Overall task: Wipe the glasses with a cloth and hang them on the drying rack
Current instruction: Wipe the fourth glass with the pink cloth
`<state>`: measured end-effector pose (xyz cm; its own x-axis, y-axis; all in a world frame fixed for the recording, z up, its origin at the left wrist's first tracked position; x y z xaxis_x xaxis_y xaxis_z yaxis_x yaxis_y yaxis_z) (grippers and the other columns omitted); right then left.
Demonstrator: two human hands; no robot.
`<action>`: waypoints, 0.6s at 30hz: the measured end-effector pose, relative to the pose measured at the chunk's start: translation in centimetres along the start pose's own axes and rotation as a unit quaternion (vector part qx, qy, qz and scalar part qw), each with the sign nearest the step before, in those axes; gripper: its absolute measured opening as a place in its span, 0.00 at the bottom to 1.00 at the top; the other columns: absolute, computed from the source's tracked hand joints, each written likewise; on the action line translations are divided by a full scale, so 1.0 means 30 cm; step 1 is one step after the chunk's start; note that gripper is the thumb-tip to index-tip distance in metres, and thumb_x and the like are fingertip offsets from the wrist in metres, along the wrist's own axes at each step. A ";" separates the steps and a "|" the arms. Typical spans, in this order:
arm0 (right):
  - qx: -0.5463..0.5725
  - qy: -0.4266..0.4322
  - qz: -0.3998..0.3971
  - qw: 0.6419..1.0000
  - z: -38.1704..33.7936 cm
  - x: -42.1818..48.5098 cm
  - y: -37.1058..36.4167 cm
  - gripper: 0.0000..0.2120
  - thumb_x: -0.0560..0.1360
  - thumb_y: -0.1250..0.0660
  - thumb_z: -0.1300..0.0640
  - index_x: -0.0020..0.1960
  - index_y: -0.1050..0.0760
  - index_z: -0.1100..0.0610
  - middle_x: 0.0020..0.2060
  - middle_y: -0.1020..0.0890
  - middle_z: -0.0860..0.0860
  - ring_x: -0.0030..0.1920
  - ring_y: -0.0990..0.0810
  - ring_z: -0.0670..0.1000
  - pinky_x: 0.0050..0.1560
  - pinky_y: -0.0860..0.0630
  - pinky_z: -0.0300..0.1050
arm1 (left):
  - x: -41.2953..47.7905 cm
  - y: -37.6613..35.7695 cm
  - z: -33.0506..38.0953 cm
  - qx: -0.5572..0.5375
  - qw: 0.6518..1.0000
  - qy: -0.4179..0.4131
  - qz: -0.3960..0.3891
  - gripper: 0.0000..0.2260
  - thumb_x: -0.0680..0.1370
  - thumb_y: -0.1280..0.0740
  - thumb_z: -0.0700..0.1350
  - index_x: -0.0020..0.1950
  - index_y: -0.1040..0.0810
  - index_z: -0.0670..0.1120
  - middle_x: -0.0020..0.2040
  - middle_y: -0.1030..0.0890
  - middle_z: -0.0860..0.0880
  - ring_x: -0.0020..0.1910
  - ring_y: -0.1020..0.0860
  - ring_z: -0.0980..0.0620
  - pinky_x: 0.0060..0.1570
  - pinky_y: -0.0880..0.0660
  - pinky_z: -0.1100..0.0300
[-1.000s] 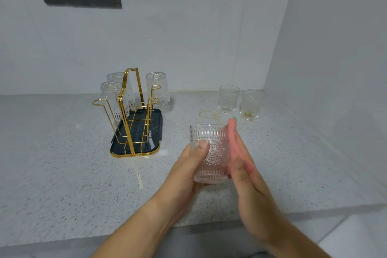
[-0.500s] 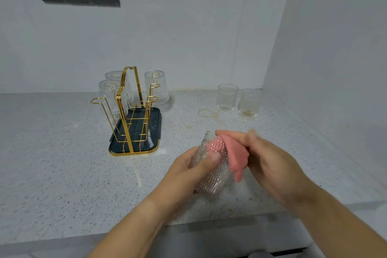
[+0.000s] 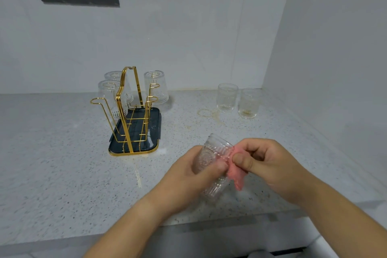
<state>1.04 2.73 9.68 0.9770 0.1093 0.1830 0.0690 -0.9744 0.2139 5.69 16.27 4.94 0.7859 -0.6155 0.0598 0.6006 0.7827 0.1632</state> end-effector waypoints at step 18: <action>0.017 0.044 0.080 0.996 -0.070 -0.028 -0.008 0.12 0.77 0.35 0.58 0.39 0.19 0.63 0.31 0.15 0.51 0.33 0.17 0.49 0.41 0.21 0.35 | -0.016 0.014 -0.016 -0.148 0.988 -0.007 0.041 0.23 0.70 0.20 0.51 0.60 0.22 0.48 0.51 0.15 0.49 0.43 0.15 0.52 0.42 0.18 0.57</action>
<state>-0.23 3.29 11.50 0.9549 -0.0324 0.2951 -0.0780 -0.9865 0.1439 5.63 16.93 4.50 0.8331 -0.5480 0.0754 0.5530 0.8216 -0.1387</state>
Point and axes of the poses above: each hand's wrist, its own x-axis towards the middle knuckle, its own y-axis out of the back of the hand, z = x × y, the point moved 9 cm from there along x, towards the middle knuckle
